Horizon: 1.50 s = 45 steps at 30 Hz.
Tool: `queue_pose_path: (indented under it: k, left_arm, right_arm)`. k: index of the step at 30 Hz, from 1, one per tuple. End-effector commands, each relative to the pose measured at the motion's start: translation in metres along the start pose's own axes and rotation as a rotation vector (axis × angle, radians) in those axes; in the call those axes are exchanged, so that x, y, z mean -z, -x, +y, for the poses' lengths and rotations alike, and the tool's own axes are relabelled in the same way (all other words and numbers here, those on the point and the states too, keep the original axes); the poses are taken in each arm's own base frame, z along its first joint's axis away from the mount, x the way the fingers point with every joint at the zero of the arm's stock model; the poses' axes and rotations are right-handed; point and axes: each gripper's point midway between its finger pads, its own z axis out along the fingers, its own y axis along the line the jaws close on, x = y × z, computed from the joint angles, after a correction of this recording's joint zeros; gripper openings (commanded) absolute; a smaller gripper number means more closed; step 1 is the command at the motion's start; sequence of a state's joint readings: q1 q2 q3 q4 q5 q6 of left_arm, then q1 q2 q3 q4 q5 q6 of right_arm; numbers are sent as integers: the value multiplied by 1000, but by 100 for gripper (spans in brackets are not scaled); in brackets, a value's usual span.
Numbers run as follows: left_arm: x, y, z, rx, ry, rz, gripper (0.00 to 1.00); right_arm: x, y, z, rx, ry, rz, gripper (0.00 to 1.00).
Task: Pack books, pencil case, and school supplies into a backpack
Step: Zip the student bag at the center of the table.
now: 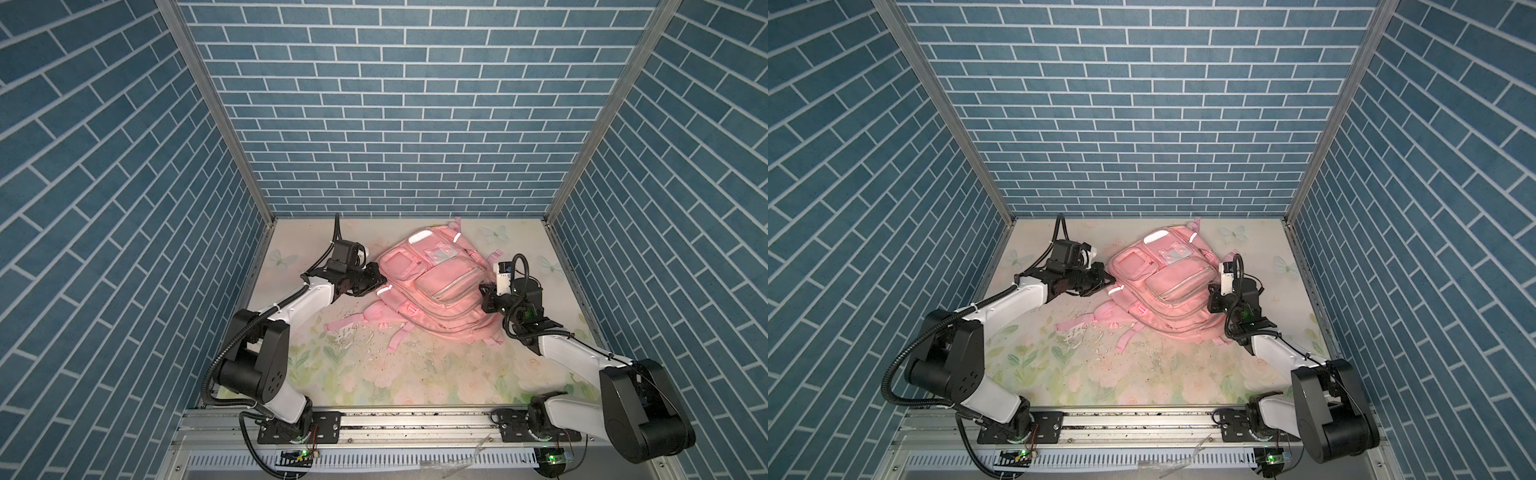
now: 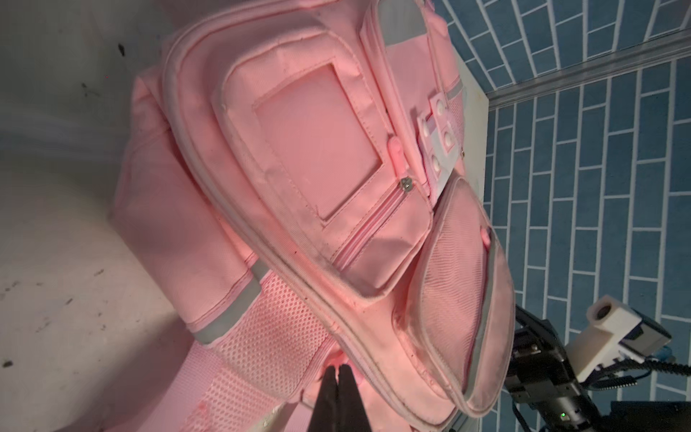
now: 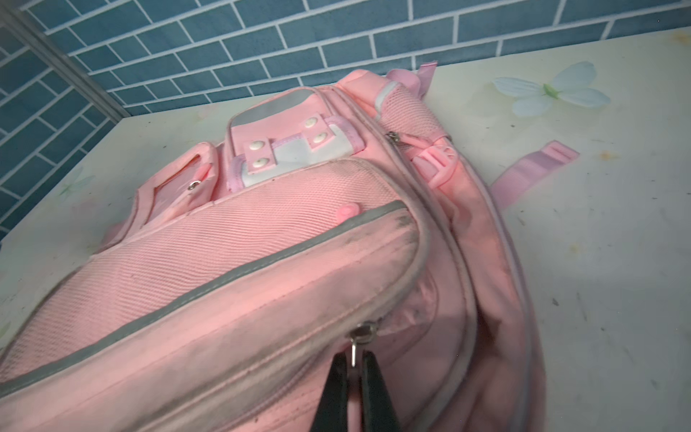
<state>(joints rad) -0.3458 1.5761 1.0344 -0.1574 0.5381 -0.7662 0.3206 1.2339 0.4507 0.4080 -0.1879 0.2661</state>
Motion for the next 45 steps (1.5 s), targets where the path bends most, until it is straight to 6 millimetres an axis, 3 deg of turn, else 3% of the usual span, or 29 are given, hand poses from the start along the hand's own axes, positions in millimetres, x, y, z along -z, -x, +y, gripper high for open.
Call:
queue_pose_path:
  k: [1, 3, 6, 13, 20, 22, 27, 30, 37, 42, 45]
  left_arm:
    - [11, 5, -35, -29, -67, -58, 19]
    - [14, -9, -53, 7, -106, -75, 39]
    - [19, -35, -77, 118, -188, -92, 51]
    - [30, -87, -113, 369, -306, -154, 60]
    - [-4, -126, -130, 532, -376, -81, 60]
    - [-16, -128, -135, 530, -371, -73, 60]
    - [-39, -121, -113, 554, -282, -146, 60]
    - [-46, -113, -103, 566, -240, -203, 60]
    - [-52, -92, -105, 534, -195, -297, 60]
    - [-66, -93, -78, 568, -135, -291, 58]
    - [-66, -93, -61, 577, -97, -297, 50]
  right_arm:
    - [7, 2, 39, -4, 120, -16, 0]
    - [10, 2, 48, -27, 124, -26, 0]
    - [13, -2, 63, -27, 138, -21, 0]
    - [17, -12, 91, 12, 182, 10, 0]
    - [21, -16, 106, 43, 216, 7, 0]
    - [22, -17, 108, 51, 219, 4, 0]
    - [25, -17, 110, 59, 227, -10, 0]
    - [26, -18, 110, 59, 229, -12, 0]
    - [23, -19, 115, 76, 246, 2, 0]
    - [23, -21, 128, 127, 270, 9, 0]
    - [23, -22, 127, 129, 260, 11, 0]
